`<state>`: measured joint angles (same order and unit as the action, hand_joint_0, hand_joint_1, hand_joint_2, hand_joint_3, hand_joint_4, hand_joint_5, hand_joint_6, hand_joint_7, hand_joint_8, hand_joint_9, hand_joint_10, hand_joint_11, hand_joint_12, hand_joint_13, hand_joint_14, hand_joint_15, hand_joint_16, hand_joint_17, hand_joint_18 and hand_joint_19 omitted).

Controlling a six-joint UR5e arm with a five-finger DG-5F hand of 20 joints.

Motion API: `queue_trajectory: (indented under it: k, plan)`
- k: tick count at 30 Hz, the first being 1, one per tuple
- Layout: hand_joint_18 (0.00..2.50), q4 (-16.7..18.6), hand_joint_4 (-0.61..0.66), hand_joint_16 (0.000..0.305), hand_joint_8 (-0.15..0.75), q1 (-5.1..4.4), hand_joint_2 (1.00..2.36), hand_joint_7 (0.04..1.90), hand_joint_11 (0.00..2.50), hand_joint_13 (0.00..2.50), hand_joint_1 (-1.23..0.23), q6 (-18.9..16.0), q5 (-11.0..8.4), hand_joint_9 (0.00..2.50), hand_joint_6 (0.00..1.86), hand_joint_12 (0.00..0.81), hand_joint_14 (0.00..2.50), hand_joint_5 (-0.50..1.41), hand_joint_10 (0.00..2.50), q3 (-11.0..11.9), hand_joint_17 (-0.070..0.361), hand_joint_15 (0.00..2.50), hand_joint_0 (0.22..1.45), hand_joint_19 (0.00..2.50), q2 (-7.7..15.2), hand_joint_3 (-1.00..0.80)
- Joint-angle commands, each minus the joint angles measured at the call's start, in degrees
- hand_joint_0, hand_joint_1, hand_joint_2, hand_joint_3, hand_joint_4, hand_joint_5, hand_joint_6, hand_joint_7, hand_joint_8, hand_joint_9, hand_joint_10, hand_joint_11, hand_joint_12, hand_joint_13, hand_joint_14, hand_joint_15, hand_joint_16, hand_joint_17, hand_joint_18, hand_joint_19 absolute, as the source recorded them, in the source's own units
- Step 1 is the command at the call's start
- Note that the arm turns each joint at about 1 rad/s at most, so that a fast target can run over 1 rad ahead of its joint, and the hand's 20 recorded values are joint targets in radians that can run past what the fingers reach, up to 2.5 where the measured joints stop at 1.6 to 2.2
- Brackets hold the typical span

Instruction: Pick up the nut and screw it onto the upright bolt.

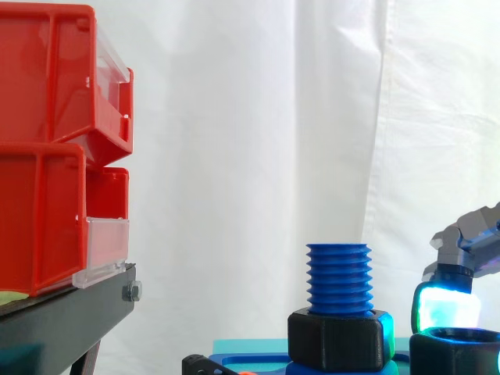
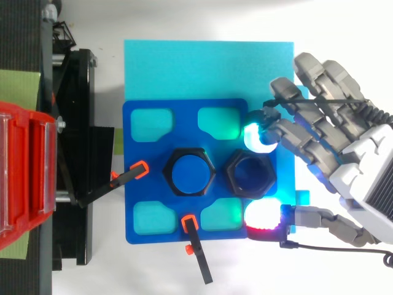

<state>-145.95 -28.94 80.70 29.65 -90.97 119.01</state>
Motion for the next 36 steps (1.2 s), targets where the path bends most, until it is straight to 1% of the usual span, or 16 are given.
queue_trajectory:
  k: [1, 4, 8, 11, 12, 13, 15, 17, 23, 24, 27, 29, 31, 34, 35, 36]
  plan:
    - [0.05, -0.3, 0.35, 0.046, 0.301, 0.12, 1.0, 1.19, 0.0, 0.24, -0.69, -0.1, 0.67, 0.32, 0.5, 0.378, 0.0, -0.18, 0.0, 0.0, 0.103, 0.0, 0.54, 0.0, 0.0, -0.5]
    - [0.05, -0.3, 0.35, 0.046, 0.301, 0.12, 1.0, 1.2, 0.0, 0.24, -0.68, -0.8, 2.17, 0.33, 0.5, 0.378, 0.0, -0.17, 0.0, 0.4, 0.103, 0.0, 0.54, 0.0, -0.1, -0.5]
    - [0.06, -0.8, 0.35, 0.045, 0.302, 0.12, 1.0, 1.2, 0.0, 0.25, -0.66, -1.5, 2.96, 0.34, 0.5, 0.376, 0.0, -0.17, 0.0, 1.6, 0.102, 0.0, 0.54, 0.0, -0.1, -0.5]
    - [0.06, -3.9, 0.34, 0.045, 0.303, 0.2, 1.0, 1.2, 0.0, 0.25, -0.66, -2.1, 3.22, 0.34, 0.5, 0.375, 0.0, -0.17, 0.0, 3.1, 0.102, 0.0, 0.54, 0.0, -0.6, -0.5]
    - [0.06, -3.9, 0.34, 0.045, 0.302, 0.2, 1.0, 1.2, 0.0, 0.25, -0.66, -2.1, 3.22, 0.34, 0.5, 0.375, 0.0, -0.17, 0.0, 3.1, 0.102, 0.0, 0.54, 0.0, -0.6, -0.5]
    - [0.06, -7.2, 0.35, 0.045, 0.303, 0.29, 1.0, 1.21, 0.0, 0.25, -0.66, -2.7, 3.4, 0.34, 0.5, 0.375, 0.0, -0.17, 0.0, 3.7, 0.102, 0.0, 0.54, 0.0, -0.9, -0.5]
    - [0.07, -10.5, 0.35, 0.045, 0.304, 0.47, 1.0, 1.2, 0.0, 0.25, -0.66, -3.9, 3.49, 0.34, 0.5, 0.375, 0.0, -0.17, 0.0, 4.3, 0.101, 0.0, 0.54, 0.0, -1.2, -0.5]
    - [0.07, -15.1, 0.34, 0.045, 0.305, 0.56, 1.0, 1.2, 0.0, 0.25, -0.65, -6.5, 3.75, 0.34, 0.5, 0.374, 0.0, -0.17, 0.0, 4.9, 0.101, 0.0, 0.54, 0.0, -2.3, -0.5]
    - [0.07, -19.6, 0.35, 0.045, 0.306, 0.82, 1.0, 1.21, 0.0, 0.26, -0.65, -9.9, 3.84, 0.35, 0.5, 0.375, 0.0, -0.17, 0.0, 4.9, 0.101, 0.0, 0.54, 0.0, -4.0, -0.5]
    - [0.08, -21.6, 0.35, 0.045, 0.306, 1.0, 1.0, 1.21, 0.0, 0.26, -0.65, -10.4, 3.84, 0.35, 0.5, 0.374, 0.0, -0.17, 0.0, 4.9, 0.1, 0.0, 0.54, 0.0, -5.0, -0.5]
    - [0.08, -23.2, 0.35, 0.044, 0.307, 1.26, 1.0, 1.2, 0.0, 0.26, -0.64, -10.5, 3.84, 0.34, 0.5, 0.374, 0.0, -0.17, 0.0, 4.9, 0.1, 0.0, 0.54, 0.0, -6.2, -0.5]
    - [0.08, -23.9, 0.35, 0.044, 0.307, 1.79, 1.0, 1.2, 0.0, 0.26, -0.64, -10.3, 4.1, 0.35, 0.5, 0.374, 0.0, -0.17, 0.0, 5.0, 0.1, 0.0, 0.53, 0.0, -7.5, -0.5]
    - [0.08, -24.0, 0.35, 0.045, 0.307, 2.14, 1.0, 1.2, 0.0, 0.27, -0.64, -9.9, 4.63, 0.35, 0.5, 0.376, 0.0, -0.17, 0.0, 5.8, 0.1, 0.0, 0.53, 0.0, -7.8, -0.5]
    - [0.09, -24.6, 0.35, 0.045, 0.308, 3.02, 1.0, 1.2, 0.0, 0.27, -0.64, -9.5, 6.21, 0.35, 0.5, 0.375, 0.0, -0.17, 0.0, 7.6, 0.1, 0.0, 0.53, 0.0, -7.8, -0.5]
    - [0.09, -25.1, 0.35, 0.044, 0.308, 3.9, 1.0, 1.2, 0.0, 0.27, -0.64, -9.3, 8.85, 0.35, 0.5, 0.375, 0.0, -0.17, 0.0, 8.9, 0.1, 0.0, 0.53, 0.0, -7.8, -0.5]
    - [0.09, -24.9, 0.35, 0.044, 0.309, 5.13, 1.0, 1.2, 0.0, 0.27, -0.64, -8.0, 11.57, 0.35, 0.5, 0.375, 0.0, -0.17, 0.0, 9.8, 0.1, 0.0, 0.53, 0.0, -7.8, -0.5]
